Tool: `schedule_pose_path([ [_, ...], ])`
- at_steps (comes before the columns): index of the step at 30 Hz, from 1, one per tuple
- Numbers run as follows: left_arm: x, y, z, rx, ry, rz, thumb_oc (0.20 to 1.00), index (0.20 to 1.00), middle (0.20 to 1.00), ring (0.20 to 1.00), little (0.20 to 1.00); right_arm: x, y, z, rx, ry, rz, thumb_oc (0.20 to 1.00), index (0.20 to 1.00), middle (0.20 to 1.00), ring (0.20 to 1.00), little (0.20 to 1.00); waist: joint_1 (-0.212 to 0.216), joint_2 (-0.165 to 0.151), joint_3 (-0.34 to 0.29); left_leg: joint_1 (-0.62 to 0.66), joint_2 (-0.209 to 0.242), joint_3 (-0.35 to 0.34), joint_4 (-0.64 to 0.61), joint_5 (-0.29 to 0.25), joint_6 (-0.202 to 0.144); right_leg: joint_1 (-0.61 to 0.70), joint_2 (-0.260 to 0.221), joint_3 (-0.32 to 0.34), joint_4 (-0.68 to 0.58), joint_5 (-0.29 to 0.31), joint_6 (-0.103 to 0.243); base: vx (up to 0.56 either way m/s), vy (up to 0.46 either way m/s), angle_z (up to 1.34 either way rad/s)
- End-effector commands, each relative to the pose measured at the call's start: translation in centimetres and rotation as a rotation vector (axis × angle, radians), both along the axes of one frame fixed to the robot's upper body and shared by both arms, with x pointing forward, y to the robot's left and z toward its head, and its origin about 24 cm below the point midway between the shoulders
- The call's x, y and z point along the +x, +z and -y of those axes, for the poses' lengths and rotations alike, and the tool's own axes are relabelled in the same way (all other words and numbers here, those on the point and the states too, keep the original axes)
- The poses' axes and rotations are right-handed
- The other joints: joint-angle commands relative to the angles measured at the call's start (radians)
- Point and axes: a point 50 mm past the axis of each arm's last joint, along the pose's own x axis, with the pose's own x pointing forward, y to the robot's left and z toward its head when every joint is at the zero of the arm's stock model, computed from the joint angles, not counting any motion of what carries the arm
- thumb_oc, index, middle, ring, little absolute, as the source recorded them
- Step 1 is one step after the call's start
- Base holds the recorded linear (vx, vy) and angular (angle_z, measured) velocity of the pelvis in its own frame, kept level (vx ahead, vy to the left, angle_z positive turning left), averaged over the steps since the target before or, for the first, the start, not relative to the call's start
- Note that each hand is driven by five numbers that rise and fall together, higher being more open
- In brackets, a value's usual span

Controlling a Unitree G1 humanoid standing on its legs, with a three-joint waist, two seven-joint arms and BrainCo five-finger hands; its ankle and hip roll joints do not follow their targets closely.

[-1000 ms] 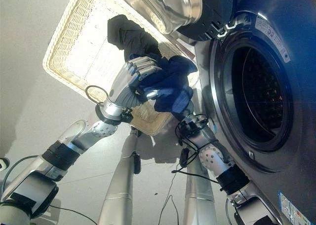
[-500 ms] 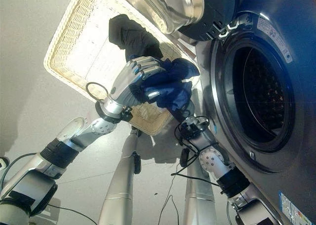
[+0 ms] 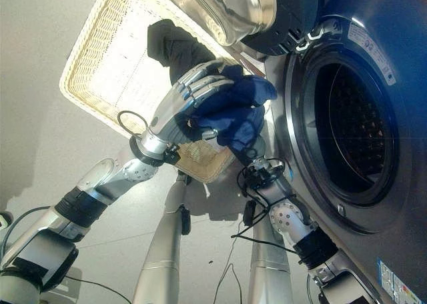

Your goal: Put the clothes into the washing machine.

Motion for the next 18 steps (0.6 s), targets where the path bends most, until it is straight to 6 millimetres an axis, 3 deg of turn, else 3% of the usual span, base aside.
schedule_pose_path([
  [1, -1.9, 0.2, 1.6, -0.143, -0.200, -0.105, 1.000, 1.000, 1.000, 1.000, 1.000, -1.7, 4.0, -0.7, 0.138, 0.075, 0.201, 0.200, 0.200, 0.200, 0.200, 0.200, 0.005, -0.011, -0.025, -0.008, -0.052, 0.058, 0.116, -0.138, 0.008, 0.057, 0.023, -0.036, -0.292, 0.244, 0.144, 0.00, 0.000, 0.00],
  [5, -2.3, -0.1, 1.0, -0.305, -0.280, -0.154, 1.000, 1.000, 1.000, 1.000, 1.000, -1.6, 3.8, -0.3, 0.171, 0.030, 0.206, 0.200, 0.200, 0.200, 0.200, 0.200, 0.012, -0.012, -0.025, -0.009, -0.054, 0.055, 0.114, -0.139, 0.011, 0.056, 0.020, -0.042, -0.290, 0.243, 0.145, 0.00, 0.000, 0.00],
  [9, -2.9, -0.2, 1.1, -0.322, -0.316, -0.144, 1.000, 1.000, 1.000, 1.000, 1.000, -1.6, 4.1, 0.0, 0.193, -0.021, 0.211, 0.200, 0.200, 0.200, 0.200, 0.200, 0.016, -0.013, -0.025, -0.008, -0.060, 0.050, 0.111, -0.138, 0.013, 0.059, 0.021, -0.045, -0.292, 0.244, 0.143, 0.00, 0.000, 0.00],
  [14, -3.2, 0.0, 0.5, -0.359, -0.309, -0.119, 1.000, 1.000, 1.000, 1.000, 1.000, -1.4, 4.2, 1.4, 0.232, -0.089, 0.210, 0.200, 0.200, 0.200, 0.200, 0.200, 0.018, -0.013, -0.025, 0.002, -0.063, 0.047, 0.109, -0.138, 0.014, 0.070, 0.022, -0.046, -0.296, 0.245, 0.142, 0.00, 0.000, 0.00],
  [18, -2.9, 0.1, -1.2, -0.538, -0.256, -0.050, 1.000, 1.000, 1.000, 1.000, 1.000, -1.1, 3.7, 2.1, 0.232, -0.131, 0.180, 0.200, 0.200, 0.200, 0.200, 0.200, 0.016, -0.013, -0.025, 0.002, -0.061, 0.049, 0.112, -0.140, 0.016, 0.067, 0.023, -0.043, -0.289, 0.243, 0.139, 0.00, 0.000, 0.00],
])
